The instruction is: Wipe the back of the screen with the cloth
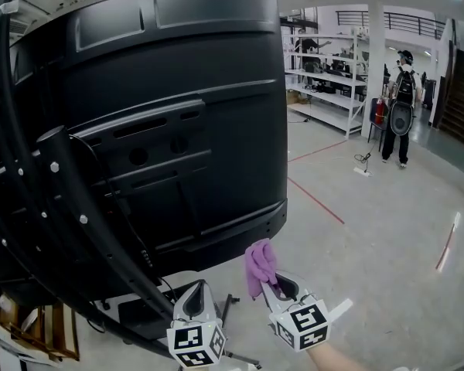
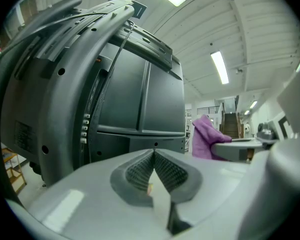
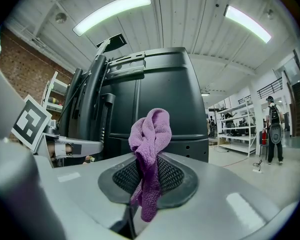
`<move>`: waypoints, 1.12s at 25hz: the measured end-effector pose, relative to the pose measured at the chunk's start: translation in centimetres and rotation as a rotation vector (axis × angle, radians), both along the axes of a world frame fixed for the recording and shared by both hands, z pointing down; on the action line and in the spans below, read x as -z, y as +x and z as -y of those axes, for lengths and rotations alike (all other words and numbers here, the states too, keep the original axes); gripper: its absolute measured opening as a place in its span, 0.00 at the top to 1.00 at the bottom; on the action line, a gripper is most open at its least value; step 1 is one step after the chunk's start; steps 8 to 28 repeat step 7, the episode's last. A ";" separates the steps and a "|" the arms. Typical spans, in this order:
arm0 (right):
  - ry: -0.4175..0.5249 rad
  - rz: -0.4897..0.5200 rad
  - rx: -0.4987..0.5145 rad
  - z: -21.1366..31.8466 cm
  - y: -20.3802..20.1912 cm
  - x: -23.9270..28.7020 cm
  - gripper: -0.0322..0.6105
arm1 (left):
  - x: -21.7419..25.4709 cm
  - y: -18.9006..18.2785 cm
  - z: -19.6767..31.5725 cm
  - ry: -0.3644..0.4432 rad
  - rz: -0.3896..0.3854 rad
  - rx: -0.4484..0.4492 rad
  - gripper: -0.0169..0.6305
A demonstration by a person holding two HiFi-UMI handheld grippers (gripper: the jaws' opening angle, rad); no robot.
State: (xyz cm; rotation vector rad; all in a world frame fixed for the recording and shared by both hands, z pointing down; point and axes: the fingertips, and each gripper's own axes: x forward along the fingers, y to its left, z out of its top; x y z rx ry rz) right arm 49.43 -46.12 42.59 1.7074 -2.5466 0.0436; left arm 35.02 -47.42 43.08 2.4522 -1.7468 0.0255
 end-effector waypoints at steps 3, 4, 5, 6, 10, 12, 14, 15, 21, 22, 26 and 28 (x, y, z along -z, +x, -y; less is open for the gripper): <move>0.008 -0.001 -0.003 -0.2 0.1 0.3 0.85 | 0.2 0.3 0.0 0.006 0.010 -0.010 0.96; 0.008 -0.001 -0.004 -0.2 0.1 0.3 0.85 | 0.2 0.4 0.0 0.007 0.010 -0.014 0.96; 0.008 -0.001 -0.006 -0.2 0.1 0.3 0.85 | 0.2 0.4 -0.1 0.006 0.010 -0.017 0.96; 0.008 0.000 -0.008 -0.3 0.2 0.3 0.85 | 0.2 0.5 -0.1 0.004 0.009 -0.019 0.96; 0.008 0.000 -0.010 -0.3 0.2 0.3 0.85 | 0.1 0.5 -0.1 0.002 0.008 -0.022 0.96; 0.008 0.000 -0.010 -0.3 0.2 0.3 0.85 | 0.1 0.5 -0.1 0.002 0.008 -0.022 0.96; 0.008 0.000 -0.010 -0.3 0.2 0.3 0.85 | 0.1 0.5 -0.1 0.002 0.008 -0.022 0.96; 0.008 0.000 -0.010 -0.3 0.2 0.3 0.85 | 0.1 0.5 -0.1 0.002 0.008 -0.022 0.96; 0.008 0.000 -0.010 -0.3 0.2 0.3 0.85 | 0.1 0.5 -0.1 0.002 0.008 -0.022 0.96; 0.008 0.000 -0.010 -0.3 0.2 0.3 0.85 | 0.1 0.5 -0.1 0.002 0.008 -0.022 0.96; 0.008 0.000 -0.010 -0.3 0.2 0.3 0.85 | 0.1 0.5 -0.1 0.002 0.008 -0.022 0.96; 0.008 0.000 -0.010 -0.3 0.2 0.3 0.85 | 0.1 0.5 -0.1 0.002 0.008 -0.022 0.96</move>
